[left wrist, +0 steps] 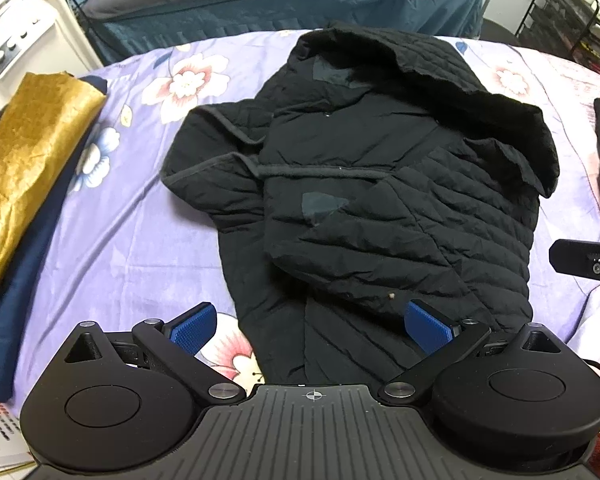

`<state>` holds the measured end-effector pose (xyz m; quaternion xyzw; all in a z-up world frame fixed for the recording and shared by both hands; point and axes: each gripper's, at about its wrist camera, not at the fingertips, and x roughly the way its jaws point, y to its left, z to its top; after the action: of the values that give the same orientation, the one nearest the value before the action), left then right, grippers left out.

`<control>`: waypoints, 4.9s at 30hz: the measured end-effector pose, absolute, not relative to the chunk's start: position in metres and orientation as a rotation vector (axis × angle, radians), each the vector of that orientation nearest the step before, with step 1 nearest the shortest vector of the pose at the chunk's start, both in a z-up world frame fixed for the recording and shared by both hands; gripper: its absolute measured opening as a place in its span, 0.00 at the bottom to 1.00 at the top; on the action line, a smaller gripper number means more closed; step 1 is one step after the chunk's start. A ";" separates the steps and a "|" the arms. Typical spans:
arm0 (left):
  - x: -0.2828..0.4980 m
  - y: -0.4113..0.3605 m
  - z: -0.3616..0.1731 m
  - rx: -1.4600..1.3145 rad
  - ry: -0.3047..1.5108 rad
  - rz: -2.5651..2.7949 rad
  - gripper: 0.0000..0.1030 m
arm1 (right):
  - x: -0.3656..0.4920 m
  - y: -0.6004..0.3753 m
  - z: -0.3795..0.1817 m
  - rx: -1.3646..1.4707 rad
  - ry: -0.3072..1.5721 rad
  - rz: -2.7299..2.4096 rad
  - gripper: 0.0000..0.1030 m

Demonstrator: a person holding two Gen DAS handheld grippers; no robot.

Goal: Fold large clothes

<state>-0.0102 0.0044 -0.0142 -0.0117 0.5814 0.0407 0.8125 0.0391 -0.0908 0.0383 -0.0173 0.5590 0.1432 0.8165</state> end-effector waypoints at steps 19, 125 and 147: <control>-0.016 0.003 -0.017 -0.043 1.251 0.088 1.00 | 0.036 -0.091 0.035 -0.029 1.204 0.296 0.99; -0.013 0.107 -0.166 -0.512 1.218 0.055 1.00 | 0.197 0.189 -0.129 -0.801 0.839 0.761 0.13; 0.038 0.018 -0.024 -0.482 0.944 -0.545 0.62 | 0.097 -0.191 0.165 0.215 0.490 0.337 0.09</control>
<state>0.0382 0.0179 -0.0240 -0.2271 0.4445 -0.2565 0.8277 0.0972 -0.1914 0.1648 0.1059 0.2411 0.1656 0.9504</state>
